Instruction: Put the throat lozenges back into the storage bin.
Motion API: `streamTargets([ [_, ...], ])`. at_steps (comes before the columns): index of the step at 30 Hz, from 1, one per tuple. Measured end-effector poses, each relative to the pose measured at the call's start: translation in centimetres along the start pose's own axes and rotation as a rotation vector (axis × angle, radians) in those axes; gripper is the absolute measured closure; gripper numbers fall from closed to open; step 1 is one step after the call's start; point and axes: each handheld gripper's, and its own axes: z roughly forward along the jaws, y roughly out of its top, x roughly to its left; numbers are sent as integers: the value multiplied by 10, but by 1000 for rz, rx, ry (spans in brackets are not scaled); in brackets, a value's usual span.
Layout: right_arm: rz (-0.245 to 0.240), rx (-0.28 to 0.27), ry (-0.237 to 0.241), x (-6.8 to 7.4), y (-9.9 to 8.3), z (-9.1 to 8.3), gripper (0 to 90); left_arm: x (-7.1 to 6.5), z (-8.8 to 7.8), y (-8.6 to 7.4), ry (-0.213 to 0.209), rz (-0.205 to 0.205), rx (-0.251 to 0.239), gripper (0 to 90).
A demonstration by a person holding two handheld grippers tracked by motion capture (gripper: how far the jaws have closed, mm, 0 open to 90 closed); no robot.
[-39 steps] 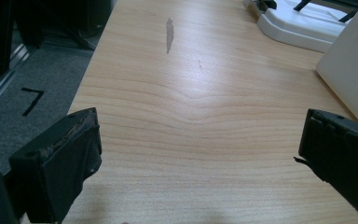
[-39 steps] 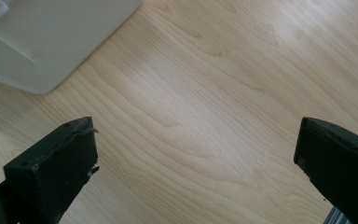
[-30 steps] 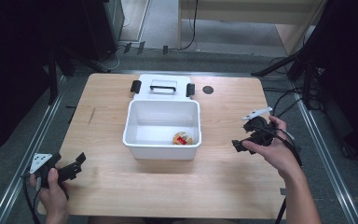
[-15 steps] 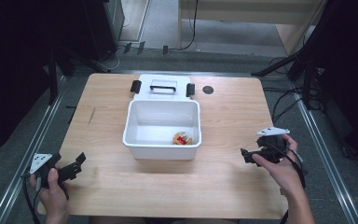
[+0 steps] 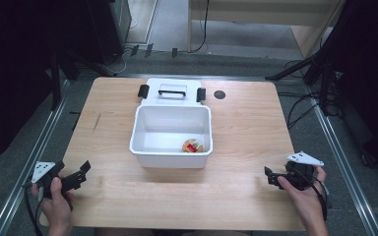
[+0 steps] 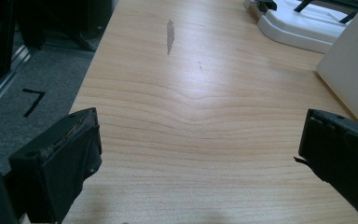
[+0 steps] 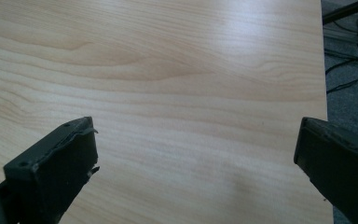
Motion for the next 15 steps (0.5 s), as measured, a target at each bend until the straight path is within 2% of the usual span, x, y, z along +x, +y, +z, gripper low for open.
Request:
streamTargets([
  [7, 64, -56, -57, -13, -25, -8, 0, 0, 0, 0, 1, 0, 0, 0],
  [9, 79, -69, -56, -16, -31, -10, 0, 0, 0, 0, 1, 0, 0, 0],
  [15, 79, -99, -46, -17, -42, -18, 0, 0, 0, 0, 1, 1, -2, 0],
])
